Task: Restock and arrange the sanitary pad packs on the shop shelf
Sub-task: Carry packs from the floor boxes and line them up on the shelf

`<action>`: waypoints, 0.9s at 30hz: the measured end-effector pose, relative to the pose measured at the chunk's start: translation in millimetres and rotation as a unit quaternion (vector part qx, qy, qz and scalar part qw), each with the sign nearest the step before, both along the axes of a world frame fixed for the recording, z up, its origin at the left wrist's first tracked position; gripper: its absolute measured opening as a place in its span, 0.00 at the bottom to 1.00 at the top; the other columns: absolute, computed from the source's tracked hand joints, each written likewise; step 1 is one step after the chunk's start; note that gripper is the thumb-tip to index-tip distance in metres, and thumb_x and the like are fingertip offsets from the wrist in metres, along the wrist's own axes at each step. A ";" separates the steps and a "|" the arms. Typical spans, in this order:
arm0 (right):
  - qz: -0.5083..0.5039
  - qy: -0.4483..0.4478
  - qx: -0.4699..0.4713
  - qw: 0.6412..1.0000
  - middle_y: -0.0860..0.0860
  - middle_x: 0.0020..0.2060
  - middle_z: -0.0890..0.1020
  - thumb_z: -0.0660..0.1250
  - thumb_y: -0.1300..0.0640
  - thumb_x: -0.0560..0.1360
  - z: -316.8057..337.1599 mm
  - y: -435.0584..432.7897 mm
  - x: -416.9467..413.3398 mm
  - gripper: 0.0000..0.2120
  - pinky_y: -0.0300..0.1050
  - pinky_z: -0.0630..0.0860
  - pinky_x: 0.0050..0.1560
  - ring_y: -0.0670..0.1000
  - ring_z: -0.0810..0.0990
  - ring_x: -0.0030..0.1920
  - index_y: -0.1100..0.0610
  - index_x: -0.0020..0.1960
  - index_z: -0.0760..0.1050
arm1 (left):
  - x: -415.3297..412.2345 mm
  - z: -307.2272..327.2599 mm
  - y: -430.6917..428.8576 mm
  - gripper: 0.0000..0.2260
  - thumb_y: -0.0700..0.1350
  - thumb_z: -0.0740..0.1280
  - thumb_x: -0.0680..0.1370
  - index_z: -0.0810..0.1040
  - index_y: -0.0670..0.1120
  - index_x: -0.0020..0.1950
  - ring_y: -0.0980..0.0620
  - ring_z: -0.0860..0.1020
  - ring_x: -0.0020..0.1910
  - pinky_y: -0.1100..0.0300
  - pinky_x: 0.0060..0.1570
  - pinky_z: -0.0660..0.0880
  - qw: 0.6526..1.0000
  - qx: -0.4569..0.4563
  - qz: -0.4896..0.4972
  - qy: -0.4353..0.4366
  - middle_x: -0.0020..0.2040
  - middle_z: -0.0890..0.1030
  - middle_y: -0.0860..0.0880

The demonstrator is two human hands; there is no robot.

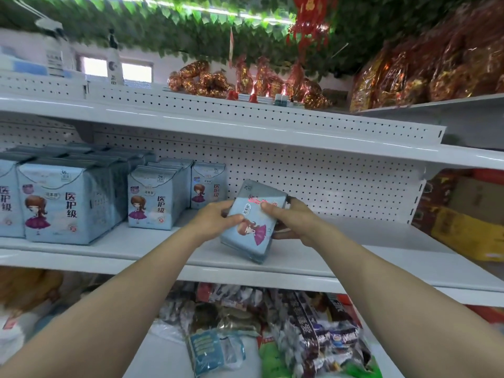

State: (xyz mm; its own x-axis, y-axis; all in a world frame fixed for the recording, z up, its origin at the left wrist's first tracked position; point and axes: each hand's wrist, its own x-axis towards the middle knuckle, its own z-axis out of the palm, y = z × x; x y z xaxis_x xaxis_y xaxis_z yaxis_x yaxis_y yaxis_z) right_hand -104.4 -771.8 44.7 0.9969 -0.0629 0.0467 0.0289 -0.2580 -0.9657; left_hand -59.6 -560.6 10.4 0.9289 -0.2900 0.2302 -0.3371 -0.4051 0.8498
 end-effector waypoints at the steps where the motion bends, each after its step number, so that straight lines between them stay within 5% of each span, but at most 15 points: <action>1: 0.004 0.001 -0.002 1.000 0.56 0.51 0.86 0.76 0.49 0.75 -0.5 -1.4 0.4 0.13 0.53 0.85 0.48 0.57 0.86 0.52 0.52 0.54 0.78 | -4.4 1.8 -1.2 0.15 0.46 0.72 0.78 0.80 0.54 0.65 0.54 0.83 0.56 0.53 0.62 0.77 1.000 -0.012 -0.005 -0.002 0.55 0.85 0.54; 10: 0.032 0.031 0.046 0.998 0.53 0.45 0.88 0.78 0.46 0.71 0.4 -4.5 -4.9 0.22 0.45 0.84 0.41 0.52 0.87 0.47 0.58 0.58 0.80 | -22.6 6.7 6.2 0.24 0.41 0.75 0.75 0.76 0.52 0.69 0.55 0.83 0.55 0.55 0.58 0.78 0.998 -0.056 0.008 -0.007 0.57 0.84 0.52; 15: 0.041 -0.001 0.035 0.999 0.53 0.47 0.88 0.82 0.50 0.67 4.5 1.0 -3.4 0.27 0.49 0.85 0.46 0.52 0.88 0.47 0.53 0.61 0.75 | -22.8 10.6 10.5 0.22 0.56 0.76 0.73 0.75 0.58 0.64 0.54 0.82 0.56 0.52 0.59 0.78 0.998 -0.050 0.022 0.012 0.60 0.82 0.54; 21: 0.037 -0.039 -0.002 0.999 0.52 0.50 0.86 0.80 0.48 0.69 14.2 13.5 1.2 0.34 0.37 0.74 0.29 0.47 0.83 0.39 0.45 0.70 0.68 | -19.2 25.7 10.9 0.25 0.71 0.58 0.76 0.79 0.57 0.62 0.49 0.80 0.57 0.48 0.61 0.77 0.995 -0.032 0.094 0.007 0.57 0.83 0.52; 24: 0.036 -0.047 -0.055 0.997 0.53 0.48 0.85 0.79 0.47 0.70 19.4 14.4 7.9 0.40 0.39 0.72 0.28 0.47 0.78 0.33 0.43 0.76 0.62 | -16.1 33.4 12.5 0.28 0.73 0.53 0.77 0.80 0.56 0.59 0.48 0.81 0.54 0.51 0.54 0.77 0.995 -0.034 0.094 0.019 0.53 0.84 0.51; 27: 0.059 -0.030 -0.025 0.997 0.55 0.53 0.85 0.80 0.50 0.70 22.2 14.0 14.0 0.43 0.43 0.83 0.40 0.51 0.86 0.41 0.43 0.78 0.60 | -11.2 40.9 16.4 0.29 0.72 0.54 0.77 0.78 0.51 0.58 0.49 0.82 0.50 0.55 0.42 0.81 0.993 -0.072 0.084 0.043 0.52 0.83 0.49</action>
